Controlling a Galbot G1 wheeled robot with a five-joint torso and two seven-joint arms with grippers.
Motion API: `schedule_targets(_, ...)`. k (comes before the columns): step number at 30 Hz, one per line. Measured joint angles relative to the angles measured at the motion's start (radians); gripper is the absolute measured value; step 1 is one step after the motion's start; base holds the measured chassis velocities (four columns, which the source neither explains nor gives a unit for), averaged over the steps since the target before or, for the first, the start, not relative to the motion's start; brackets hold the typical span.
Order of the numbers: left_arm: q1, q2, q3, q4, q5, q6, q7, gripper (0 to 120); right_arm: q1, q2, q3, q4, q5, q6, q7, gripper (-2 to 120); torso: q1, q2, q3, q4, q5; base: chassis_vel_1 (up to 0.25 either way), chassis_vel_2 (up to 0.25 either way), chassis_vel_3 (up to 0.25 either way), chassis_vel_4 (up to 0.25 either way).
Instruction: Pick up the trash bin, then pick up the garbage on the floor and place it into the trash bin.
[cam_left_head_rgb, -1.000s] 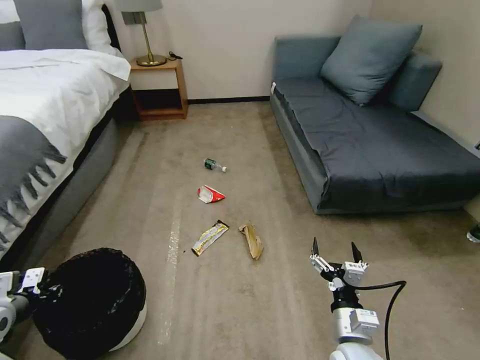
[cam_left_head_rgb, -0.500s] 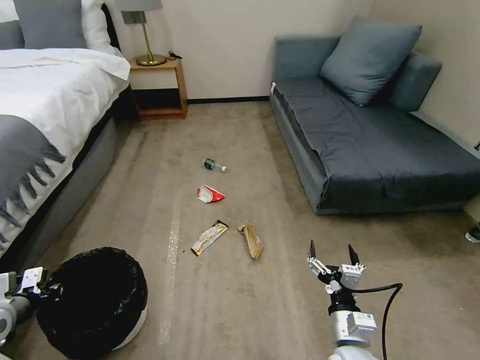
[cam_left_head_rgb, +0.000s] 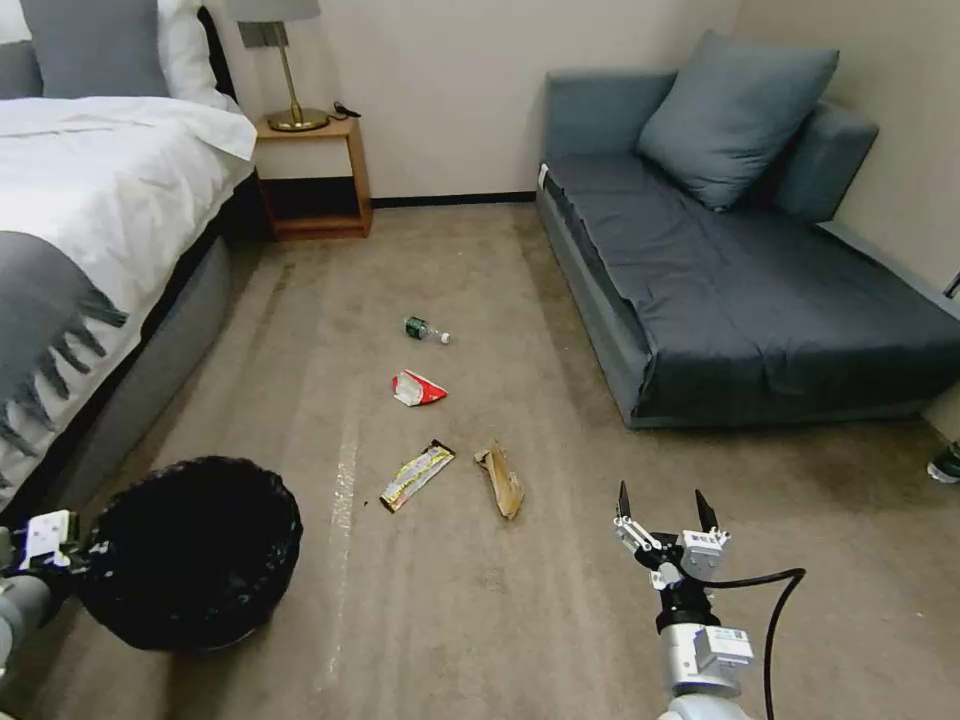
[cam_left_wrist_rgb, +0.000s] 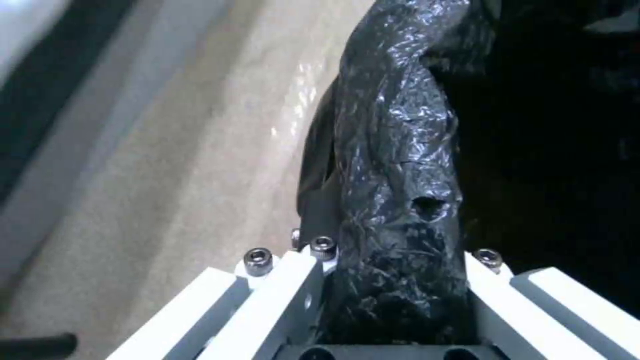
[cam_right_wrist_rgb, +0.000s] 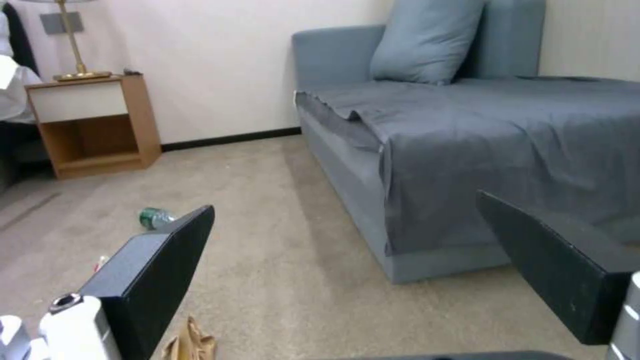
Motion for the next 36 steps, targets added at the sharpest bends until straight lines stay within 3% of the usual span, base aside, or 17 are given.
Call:
schedule_targets(4, 0.02, -0.036, -0.035, -0.062, 0.026, 0.0, -0.027, 2, -0.01, -0.005, -0.011, -0.001, 0.0, 0.032, -0.005, 100, 0.0, 0.0, 0.0, 0.0, 0.0, 0.0, 0.0, 0.0, 0.0)
schedule_targets(8, 0.057, -0.104, -0.047, -0.147, 0.157, -0.007, -0.044, 2, -0.046, -0.02, -0.03, 0.008, -0.057, 0.082, -0.039, 100, 0.0, 0.0, 0.0, 0.0002, -0.0002, 0.0, 0.0, 0.0, 0.0)
schedule_targets(13, 0.088, -0.154, -0.053, -0.198, 0.264, -0.023, -0.04, 2, -0.085, -0.049, -0.067, 0.02, -0.1, 0.112, -0.05, 100, 0.0, 0.0, 0.0, 0.0001, 0.0, 0.0, 0.0, 0.0, 0.0)
schedule_targets(18, 0.107, -0.184, -0.054, -0.229, 0.305, -0.024, -0.024, 2, -0.102, -0.061, -0.103, 0.011, -0.116, 0.134, -0.053, 100, 0.0, 0.0, 0.0, 0.0, -0.0001, 0.0, 0.0, 0.0, 0.0)
schedule_targets(23, 0.109, -0.204, -0.037, -0.247, 0.333, -0.032, -0.017, 2, -0.095, -0.062, -0.109, -0.016, -0.131, 0.167, -0.054, 100, 0.0, 0.0, 0.0, 0.0002, -0.0017, 0.0, 0.0, 0.0, 0.0)
schedule_targets(36, 0.09, -0.205, -0.01, -0.218, 0.379, -0.047, -0.017, 2, -0.09, -0.063, -0.112, -0.061, -0.127, 0.196, -0.076, 100, 0.0, 0.0, 0.0, 0.0002, -0.0017, -0.057, 0.059, 0.059, -0.05)
